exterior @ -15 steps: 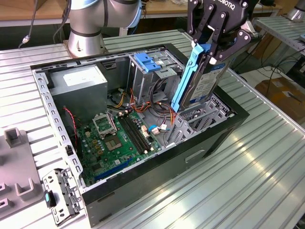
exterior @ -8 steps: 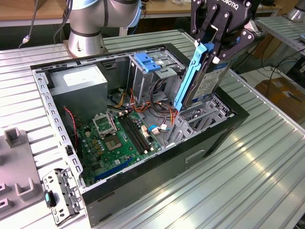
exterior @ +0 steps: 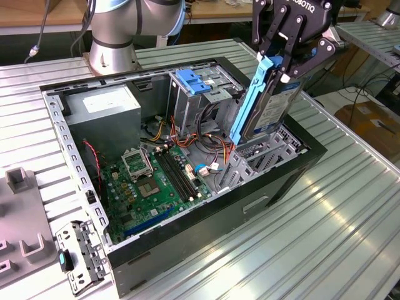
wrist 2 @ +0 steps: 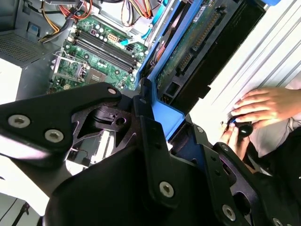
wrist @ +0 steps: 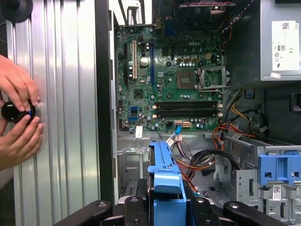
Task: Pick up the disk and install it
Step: 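Insert the disk into the insertion slot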
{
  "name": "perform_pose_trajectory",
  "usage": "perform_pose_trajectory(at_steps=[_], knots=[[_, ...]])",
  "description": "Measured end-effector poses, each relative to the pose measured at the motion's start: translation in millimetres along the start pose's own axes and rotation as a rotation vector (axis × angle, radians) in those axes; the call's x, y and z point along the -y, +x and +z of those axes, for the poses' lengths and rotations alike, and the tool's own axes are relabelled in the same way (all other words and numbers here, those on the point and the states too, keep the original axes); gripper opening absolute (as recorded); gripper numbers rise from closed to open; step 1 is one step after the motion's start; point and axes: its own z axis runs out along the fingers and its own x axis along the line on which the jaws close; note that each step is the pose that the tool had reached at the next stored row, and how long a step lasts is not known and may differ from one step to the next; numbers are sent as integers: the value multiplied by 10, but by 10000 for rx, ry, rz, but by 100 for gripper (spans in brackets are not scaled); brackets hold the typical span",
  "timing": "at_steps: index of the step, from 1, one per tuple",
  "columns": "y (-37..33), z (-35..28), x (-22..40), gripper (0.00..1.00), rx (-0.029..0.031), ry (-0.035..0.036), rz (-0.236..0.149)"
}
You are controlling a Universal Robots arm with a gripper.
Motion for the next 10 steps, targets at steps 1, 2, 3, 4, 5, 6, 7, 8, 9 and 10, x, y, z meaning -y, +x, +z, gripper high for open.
perform_pose_trajectory(at_steps=[1, 2, 3, 4, 5, 6, 7, 8, 9, 10], knots=[[-1, 1, 24, 37, 0, 1, 0], [-1, 2, 45, 37, -1, 0, 0], [-1, 3, 53, 37, -1, 0, 0], [-1, 2, 54, 37, -2, 0, 0], [-1, 3, 54, 37, -3, 0, 2], [-1, 3, 54, 37, -2, 0, 1], [-1, 4, 55, 37, -1, 0, -1], [-1, 4, 55, 37, -2, 0, 0], [-1, 5, 55, 37, 0, 0, 0], [3, 6, 55, 37, 2, 1, 0]])
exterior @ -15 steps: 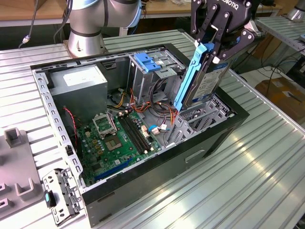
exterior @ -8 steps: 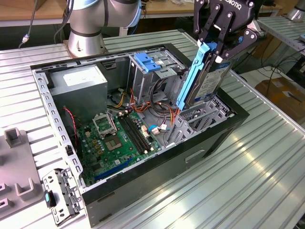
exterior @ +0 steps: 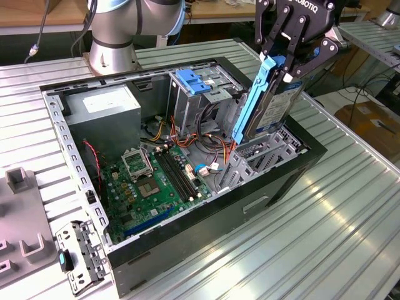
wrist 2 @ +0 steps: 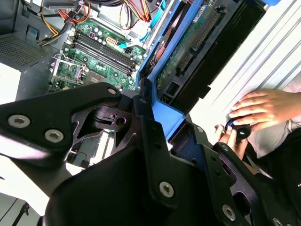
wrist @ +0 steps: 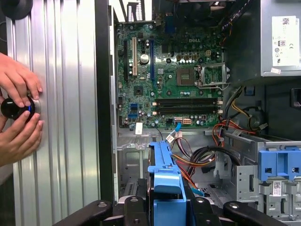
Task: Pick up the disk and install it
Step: 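Insert the disk into the insertion slot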
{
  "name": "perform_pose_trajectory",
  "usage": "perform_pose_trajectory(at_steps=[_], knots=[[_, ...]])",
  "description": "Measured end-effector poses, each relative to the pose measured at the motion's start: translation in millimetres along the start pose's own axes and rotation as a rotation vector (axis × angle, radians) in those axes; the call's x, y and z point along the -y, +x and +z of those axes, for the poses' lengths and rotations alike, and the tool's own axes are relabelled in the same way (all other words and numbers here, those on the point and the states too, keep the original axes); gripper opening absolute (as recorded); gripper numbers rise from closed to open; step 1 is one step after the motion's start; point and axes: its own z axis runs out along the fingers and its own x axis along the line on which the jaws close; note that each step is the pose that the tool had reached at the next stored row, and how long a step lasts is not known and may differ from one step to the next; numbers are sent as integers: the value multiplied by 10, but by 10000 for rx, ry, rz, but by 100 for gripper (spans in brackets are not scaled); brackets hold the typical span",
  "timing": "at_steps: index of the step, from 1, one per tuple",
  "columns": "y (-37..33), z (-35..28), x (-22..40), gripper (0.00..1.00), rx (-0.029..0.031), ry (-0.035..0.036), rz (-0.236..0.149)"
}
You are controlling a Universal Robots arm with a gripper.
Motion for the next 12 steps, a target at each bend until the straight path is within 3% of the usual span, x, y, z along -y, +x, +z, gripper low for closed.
perform_pose_trajectory(at_steps=[5, 9, 12], knots=[[12, 16, 18, 37, -4, -1, -2], [7, 90, 127, 37, -5, 0, -35], [6, 161, 147, 37, -7, 2, -143]])
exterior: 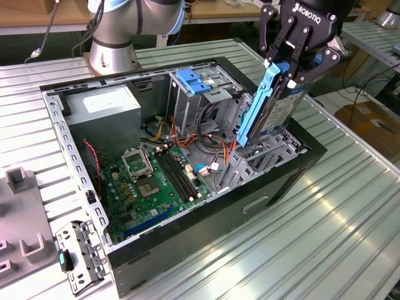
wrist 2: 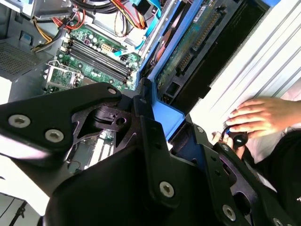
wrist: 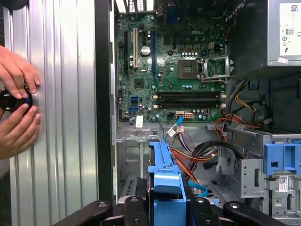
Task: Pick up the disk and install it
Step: 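Insert the disk into the insertion slot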
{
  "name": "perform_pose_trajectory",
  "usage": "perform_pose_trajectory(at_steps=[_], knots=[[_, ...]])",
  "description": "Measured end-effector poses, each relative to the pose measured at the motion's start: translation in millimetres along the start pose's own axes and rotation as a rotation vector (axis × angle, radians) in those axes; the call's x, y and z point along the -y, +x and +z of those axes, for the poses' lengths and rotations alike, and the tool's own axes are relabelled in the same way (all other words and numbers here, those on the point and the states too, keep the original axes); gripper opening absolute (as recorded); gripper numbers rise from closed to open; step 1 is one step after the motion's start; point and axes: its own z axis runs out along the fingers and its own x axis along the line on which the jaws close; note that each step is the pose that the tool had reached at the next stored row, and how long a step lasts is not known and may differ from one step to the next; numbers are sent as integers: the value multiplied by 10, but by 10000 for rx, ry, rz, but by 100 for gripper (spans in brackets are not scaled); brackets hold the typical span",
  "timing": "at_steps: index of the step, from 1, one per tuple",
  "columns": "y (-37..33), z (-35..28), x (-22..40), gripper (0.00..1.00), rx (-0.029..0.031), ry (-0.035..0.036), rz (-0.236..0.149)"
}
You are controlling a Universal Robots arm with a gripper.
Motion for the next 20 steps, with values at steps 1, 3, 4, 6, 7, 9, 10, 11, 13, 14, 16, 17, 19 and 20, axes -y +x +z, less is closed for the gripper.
perform_pose_trajectory(at_steps=[1, 3, 4, 6, 7, 9, 10, 11, 13, 14, 16, 17, 19, 20], knots=[[0, 20, 0, 37, 4, 2, -172], [-1, 48, 2, 37, 9, 6, -387], [-1, 60, 5, 37, 8, 6, -392], [13, 101, 14, 37, 8, 6, -391], [21, 115, 18, 37, 7, 6, -376], [37, 141, 26, 37, 5, 4, -294], [40, 152, 29, 37, 6, 5, -267], [40, 159, 30, 37, 2, 4, -251], [42, 168, 31, 37, 1, 3, -214], [44, 170, 31, 37, 2, 3, -193], [51, 176, 31, 37, 1, 2, -166], [51, 181, 31, 37, 0, 2, -166], [51, 190, 31, 37, 1, 3, -164], [51, 194, 31, 37, 1, 2, -161]])
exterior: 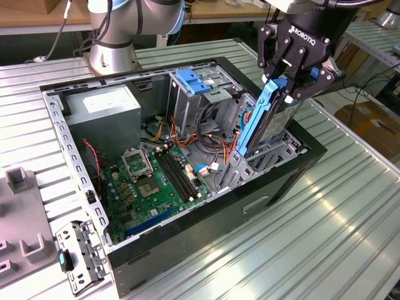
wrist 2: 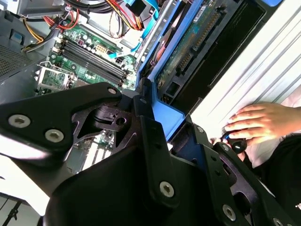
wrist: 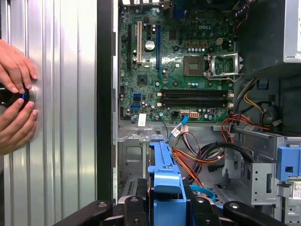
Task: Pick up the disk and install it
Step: 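Insert the disk into the insertion slot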
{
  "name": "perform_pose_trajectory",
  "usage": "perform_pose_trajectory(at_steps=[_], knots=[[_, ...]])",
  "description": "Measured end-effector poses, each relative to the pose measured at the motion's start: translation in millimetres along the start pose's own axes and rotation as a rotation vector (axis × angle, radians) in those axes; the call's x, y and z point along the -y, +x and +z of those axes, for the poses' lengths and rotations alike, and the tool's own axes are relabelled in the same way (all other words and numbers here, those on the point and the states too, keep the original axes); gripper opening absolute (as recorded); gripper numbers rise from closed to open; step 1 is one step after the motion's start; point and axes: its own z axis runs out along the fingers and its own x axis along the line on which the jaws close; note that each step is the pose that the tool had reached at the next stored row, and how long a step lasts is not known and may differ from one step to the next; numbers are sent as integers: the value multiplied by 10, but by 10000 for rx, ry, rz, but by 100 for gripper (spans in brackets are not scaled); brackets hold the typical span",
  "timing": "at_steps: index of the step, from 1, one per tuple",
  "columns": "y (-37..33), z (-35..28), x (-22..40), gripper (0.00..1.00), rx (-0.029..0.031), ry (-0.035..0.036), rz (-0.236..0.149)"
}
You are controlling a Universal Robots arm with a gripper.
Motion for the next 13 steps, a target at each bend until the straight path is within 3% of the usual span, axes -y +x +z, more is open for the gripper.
perform_pose_trajectory(at_steps=[13], knots=[[-1, 52, -1, 37, 0, 0, 5]])
